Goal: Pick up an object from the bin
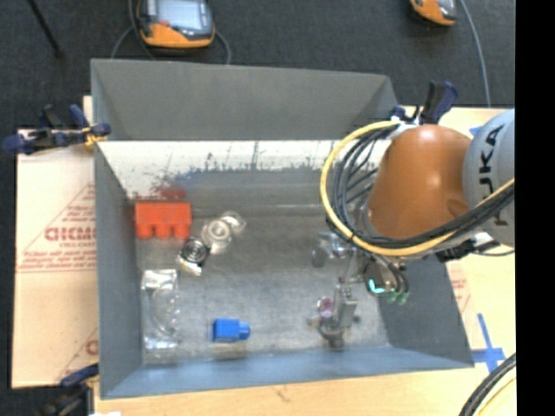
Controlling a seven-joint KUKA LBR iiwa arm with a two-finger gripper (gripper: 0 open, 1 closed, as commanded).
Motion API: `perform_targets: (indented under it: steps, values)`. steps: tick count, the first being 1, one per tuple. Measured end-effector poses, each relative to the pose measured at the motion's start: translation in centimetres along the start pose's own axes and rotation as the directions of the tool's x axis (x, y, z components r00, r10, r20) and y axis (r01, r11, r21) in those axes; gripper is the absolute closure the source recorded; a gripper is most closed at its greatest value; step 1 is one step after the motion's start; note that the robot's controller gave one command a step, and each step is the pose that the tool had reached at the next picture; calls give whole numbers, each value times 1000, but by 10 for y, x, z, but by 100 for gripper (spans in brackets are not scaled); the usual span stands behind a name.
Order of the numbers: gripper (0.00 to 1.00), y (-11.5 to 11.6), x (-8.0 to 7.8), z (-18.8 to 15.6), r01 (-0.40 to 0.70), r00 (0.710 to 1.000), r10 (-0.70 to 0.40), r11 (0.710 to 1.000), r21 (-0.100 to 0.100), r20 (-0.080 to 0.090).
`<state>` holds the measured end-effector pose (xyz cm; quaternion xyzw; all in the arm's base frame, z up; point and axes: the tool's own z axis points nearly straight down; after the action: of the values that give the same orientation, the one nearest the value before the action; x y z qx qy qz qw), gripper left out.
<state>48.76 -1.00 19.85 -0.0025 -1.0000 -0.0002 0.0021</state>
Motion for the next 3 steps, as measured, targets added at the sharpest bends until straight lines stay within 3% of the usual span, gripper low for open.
perform_targets:
  steps: [1, 2, 3]
  values:
    - [0, -56, 1, 129, 225, 974, -225, 974, 4, 10]
    - [100, -55, 1, 127, 228, 974, -228, 974, 3, 6]
    - [100, -112, -39, 126, 154, 988, -154, 988, 5, 14]
